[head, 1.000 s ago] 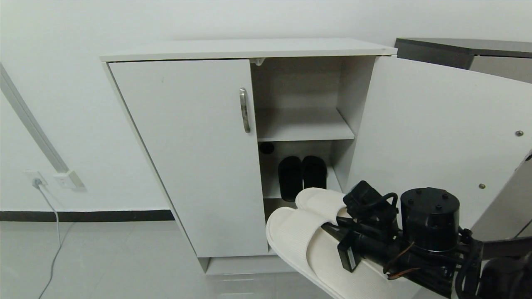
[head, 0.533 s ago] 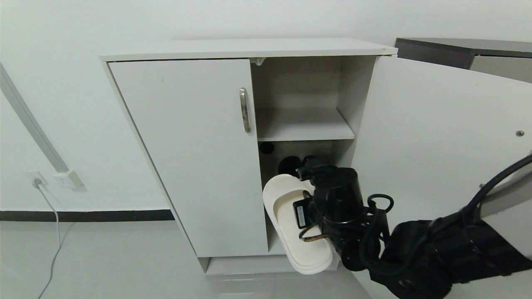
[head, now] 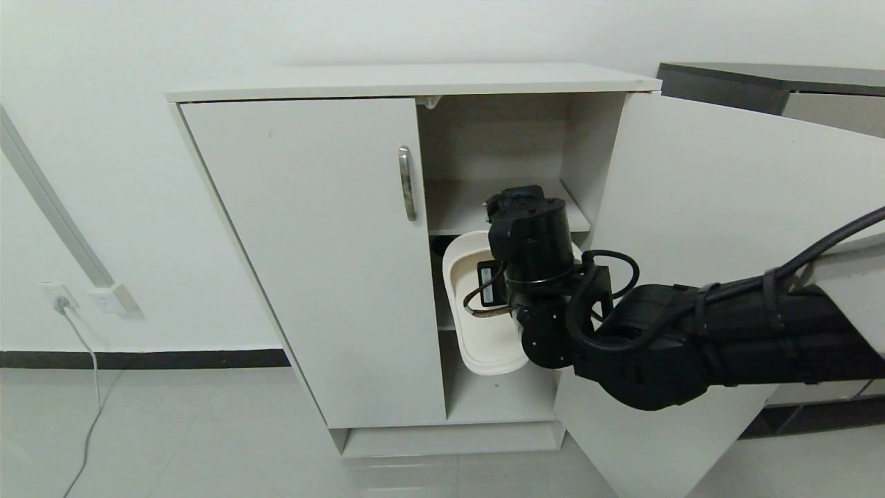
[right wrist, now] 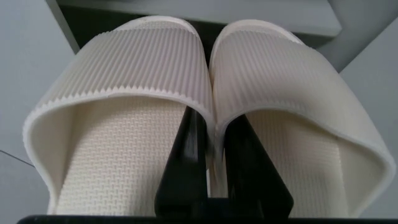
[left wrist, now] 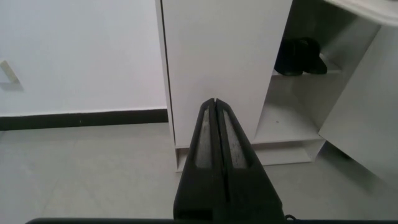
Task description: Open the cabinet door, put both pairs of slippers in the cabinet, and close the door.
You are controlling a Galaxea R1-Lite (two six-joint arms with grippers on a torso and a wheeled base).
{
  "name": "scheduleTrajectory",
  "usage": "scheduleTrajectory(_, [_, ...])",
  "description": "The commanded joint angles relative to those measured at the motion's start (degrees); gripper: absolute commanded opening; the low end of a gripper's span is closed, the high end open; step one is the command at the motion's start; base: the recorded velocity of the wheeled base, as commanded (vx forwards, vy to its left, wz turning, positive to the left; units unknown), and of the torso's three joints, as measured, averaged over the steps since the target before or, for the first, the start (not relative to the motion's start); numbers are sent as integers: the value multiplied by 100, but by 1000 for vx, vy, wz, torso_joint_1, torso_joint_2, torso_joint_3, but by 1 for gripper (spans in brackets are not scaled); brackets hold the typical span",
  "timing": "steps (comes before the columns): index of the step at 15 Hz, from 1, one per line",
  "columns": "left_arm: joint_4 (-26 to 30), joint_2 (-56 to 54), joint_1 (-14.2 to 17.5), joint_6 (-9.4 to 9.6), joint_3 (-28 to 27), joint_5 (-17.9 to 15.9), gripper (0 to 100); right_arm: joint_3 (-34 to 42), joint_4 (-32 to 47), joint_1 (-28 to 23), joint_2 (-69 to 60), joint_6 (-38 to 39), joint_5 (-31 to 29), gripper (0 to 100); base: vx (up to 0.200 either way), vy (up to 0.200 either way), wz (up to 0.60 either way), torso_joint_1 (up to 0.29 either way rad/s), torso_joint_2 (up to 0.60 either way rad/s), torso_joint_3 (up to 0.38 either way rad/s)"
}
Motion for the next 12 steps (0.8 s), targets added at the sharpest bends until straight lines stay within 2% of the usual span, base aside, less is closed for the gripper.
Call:
scheduleTrajectory(1, [0, 7, 2, -3, 0, 0, 0, -387, 300, -73, -59, -3, 13, 0, 0, 0, 0, 0, 0, 0])
scheduleTrajectory(10, [0, 7, 2, -3, -9, 0, 0, -554, 493, -152, -42, 23, 57, 0, 0, 0, 0, 0, 0, 0])
scheduleTrajectory(12, [0, 7, 2, -3, -9, 0, 0, -546, 493, -161, -42, 41, 57, 0, 200, 0, 0, -2, 2, 0])
